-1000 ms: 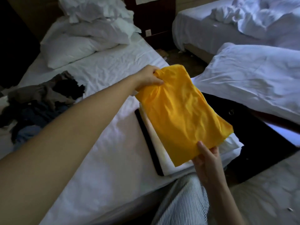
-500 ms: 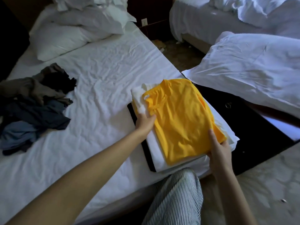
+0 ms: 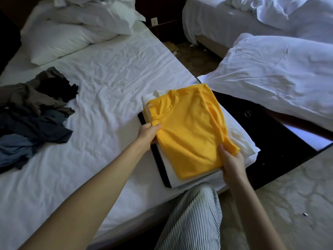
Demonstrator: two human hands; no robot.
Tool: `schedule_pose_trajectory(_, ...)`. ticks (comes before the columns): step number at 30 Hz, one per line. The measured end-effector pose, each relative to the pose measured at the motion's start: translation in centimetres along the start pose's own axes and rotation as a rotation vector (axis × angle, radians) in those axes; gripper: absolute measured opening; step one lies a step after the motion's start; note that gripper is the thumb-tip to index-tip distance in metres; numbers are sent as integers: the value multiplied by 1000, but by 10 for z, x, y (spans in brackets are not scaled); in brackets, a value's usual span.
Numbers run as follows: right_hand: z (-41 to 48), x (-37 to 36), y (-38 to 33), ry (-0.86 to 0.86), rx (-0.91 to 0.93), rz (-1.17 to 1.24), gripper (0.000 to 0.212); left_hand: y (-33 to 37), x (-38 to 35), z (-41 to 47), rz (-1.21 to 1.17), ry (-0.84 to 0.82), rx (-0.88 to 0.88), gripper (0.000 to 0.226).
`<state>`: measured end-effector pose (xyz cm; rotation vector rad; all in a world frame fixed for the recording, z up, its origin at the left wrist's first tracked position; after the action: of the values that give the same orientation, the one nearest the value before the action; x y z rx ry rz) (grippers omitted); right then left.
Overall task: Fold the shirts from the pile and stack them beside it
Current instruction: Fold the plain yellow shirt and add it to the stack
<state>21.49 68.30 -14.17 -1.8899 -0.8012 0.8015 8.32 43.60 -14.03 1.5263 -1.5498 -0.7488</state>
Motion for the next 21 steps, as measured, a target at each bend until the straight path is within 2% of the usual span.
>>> schedule_pose_trajectory(2,-6,-3,11,-7,-16,-30,43,-15,7,2,-5,-33,102,8)
schedule_pose_trajectory(6,-1,-1,9,-48,-26,-51,44,6,6,17,-138,-43,74,7)
schedule_pose_trajectory(8,5,1,6,-67,-30,-53,37,23,-2,27,-195,-74,77,21)
schedule_pose_trajectory(10,9,2,4,-80,-7,-41,30,39,-10,39,-191,-76,43,34)
schedule_pose_trajectory(14,9,3,6,-70,70,-48,24,56,-13,54,-145,-32,-49,33)
schedule_pose_trajectory(17,4,5,17,-54,57,-46,33,35,-6,46,-242,2,9,30)
schedule_pose_trajectory(19,-1,4,24,-46,32,-43,47,16,-8,27,-331,-41,8,24)
schedule_pose_trajectory(21,-9,1,25,-68,78,-116,55,-2,-9,3,-311,-91,-25,27)
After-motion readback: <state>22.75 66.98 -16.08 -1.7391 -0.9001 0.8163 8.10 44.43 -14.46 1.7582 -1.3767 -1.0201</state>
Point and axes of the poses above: each hand's wrist, its own z-axis towards the middle knuckle, its own x-axis out of the back of the hand, y = z × x, the point moved 6 cm from there along z, towards the middle knuckle, and after that the axes turned 1 degree about -y, right-handed, at the moved point
